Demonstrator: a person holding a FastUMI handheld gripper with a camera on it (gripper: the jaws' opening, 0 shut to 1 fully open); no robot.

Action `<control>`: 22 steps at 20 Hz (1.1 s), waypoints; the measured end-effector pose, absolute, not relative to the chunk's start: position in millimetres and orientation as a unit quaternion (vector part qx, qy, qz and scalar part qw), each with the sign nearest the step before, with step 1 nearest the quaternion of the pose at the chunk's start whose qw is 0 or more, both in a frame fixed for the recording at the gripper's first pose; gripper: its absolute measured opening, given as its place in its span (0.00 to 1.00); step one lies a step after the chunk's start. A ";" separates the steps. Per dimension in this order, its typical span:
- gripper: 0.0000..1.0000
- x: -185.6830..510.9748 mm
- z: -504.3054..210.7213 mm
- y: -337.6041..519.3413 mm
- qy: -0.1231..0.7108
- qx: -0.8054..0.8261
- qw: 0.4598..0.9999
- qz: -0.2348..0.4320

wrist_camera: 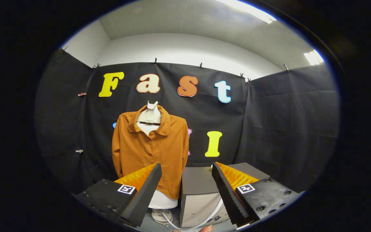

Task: Iron the clothes twice with a garment steamer, once on the left side and once on the right side.

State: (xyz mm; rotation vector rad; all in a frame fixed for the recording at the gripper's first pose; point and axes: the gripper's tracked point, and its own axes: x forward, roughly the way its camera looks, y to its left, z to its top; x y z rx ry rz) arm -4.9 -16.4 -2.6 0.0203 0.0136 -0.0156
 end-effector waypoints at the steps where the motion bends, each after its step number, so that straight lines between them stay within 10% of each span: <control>1: 0.98 -4.0 -1.9 -17.5 0.006 0.011 1.000 -0.008; 12: 0.98 28.6 -22.6 -39.5 0.040 0.046 0.998 -0.005; 22: 0.99 152.6 -140.0 -136.7 0.239 0.097 0.966 -0.001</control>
